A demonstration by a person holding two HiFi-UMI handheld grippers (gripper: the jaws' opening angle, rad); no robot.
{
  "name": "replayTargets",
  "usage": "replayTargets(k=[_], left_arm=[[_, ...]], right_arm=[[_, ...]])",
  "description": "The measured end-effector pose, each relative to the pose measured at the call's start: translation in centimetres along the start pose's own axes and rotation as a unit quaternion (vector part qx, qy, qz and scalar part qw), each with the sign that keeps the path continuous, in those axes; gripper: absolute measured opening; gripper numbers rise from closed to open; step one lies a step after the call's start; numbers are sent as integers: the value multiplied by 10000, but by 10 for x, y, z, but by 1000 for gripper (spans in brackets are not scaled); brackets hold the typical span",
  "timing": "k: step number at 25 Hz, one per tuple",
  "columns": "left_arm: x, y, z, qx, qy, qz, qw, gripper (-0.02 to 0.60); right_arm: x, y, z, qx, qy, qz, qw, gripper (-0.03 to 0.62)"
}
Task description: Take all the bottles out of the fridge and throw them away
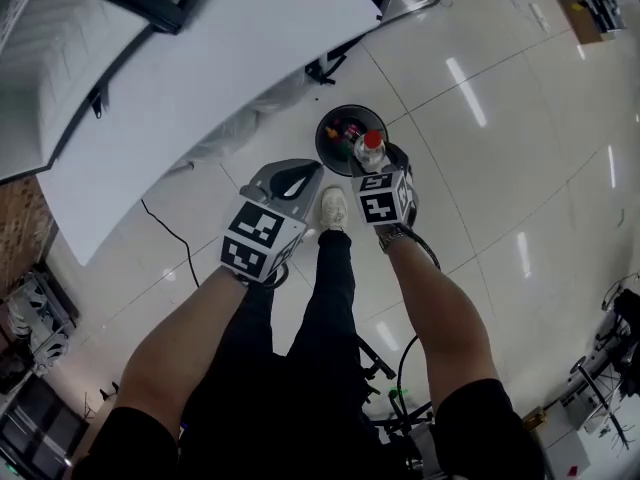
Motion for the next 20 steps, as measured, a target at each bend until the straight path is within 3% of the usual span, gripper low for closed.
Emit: replayTargets(k=[12,20], left_arm=[[38,-33,-23,37,-60,-432,9990,3],[30,-28,-25,-20,-69,-365,9993,3]], right_arm=[[98,-46,-5,208,288,-787,9963,314],[88,-32,4,394,220,-732,9963,318]])
Point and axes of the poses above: the fingertips, and each gripper's own axes: x forward along the fingers, z to its right, y out of its top, the point moved 8 cm from there along -x, backward along the fingers, and after that the axes turned 4 degrees about -z, right-handed, at the moved point
